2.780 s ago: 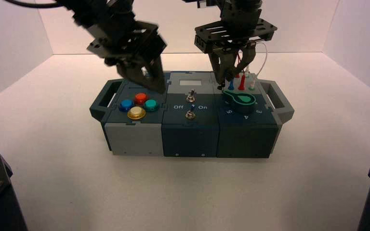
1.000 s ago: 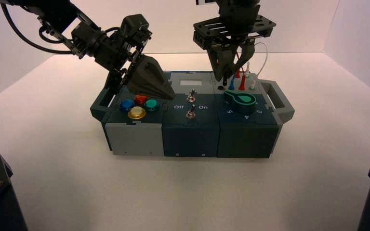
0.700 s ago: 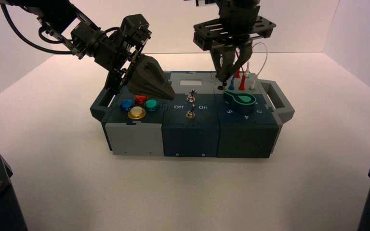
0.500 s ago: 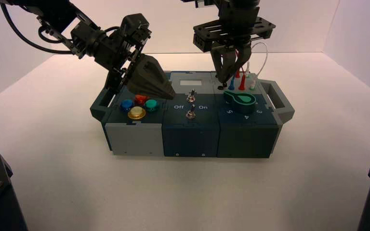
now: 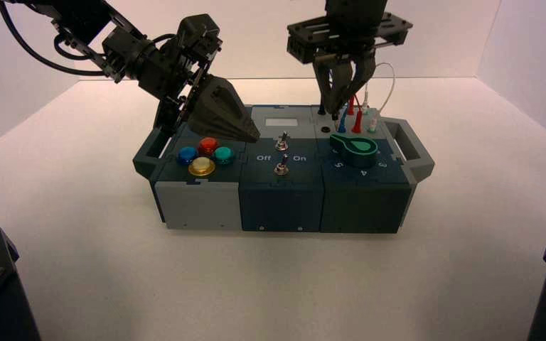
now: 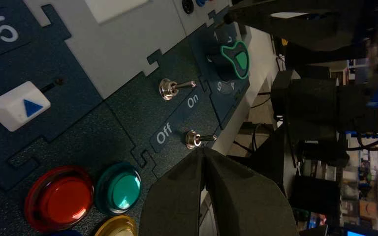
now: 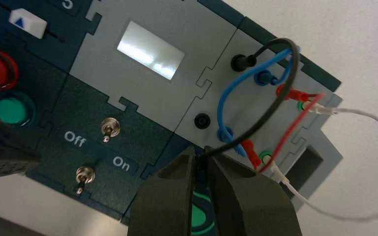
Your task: Insert the black wire.
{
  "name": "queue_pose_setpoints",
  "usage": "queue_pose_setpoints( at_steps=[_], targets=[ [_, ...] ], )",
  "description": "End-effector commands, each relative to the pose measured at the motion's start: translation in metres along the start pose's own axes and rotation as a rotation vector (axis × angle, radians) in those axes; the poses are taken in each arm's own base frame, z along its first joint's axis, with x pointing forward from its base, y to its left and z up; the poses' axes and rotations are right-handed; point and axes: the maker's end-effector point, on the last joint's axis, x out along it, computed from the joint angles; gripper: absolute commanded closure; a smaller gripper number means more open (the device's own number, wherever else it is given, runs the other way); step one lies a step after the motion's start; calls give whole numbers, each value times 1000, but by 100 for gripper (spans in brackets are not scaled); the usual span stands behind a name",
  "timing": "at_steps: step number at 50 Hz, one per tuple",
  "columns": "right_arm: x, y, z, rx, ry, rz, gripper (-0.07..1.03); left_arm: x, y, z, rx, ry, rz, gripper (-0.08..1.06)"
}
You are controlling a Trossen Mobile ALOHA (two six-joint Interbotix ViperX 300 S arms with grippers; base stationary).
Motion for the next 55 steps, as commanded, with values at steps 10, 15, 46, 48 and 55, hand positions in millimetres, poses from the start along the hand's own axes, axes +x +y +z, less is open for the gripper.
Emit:
queue_pose_setpoints(
  at_steps=[10,15,46,48,55],
  targets=[
    [-27,3,15,0,-75,16,99,-6,-11,5,47,-20,-11,101],
    [-28,3,15,0,-77,16,99,-5,-12,3,48,-15,-13,101],
    [-34,3,16,1,-95,20,99,-21,-41,18,146,-90,-27,101],
    [-34,3,16,1,-93,19,99,-22,-42,19,147,-93,-31,101],
    [-34,3,15,2,-93,20,99,-22,-45,23,143,-107,-42,101]
  ],
)
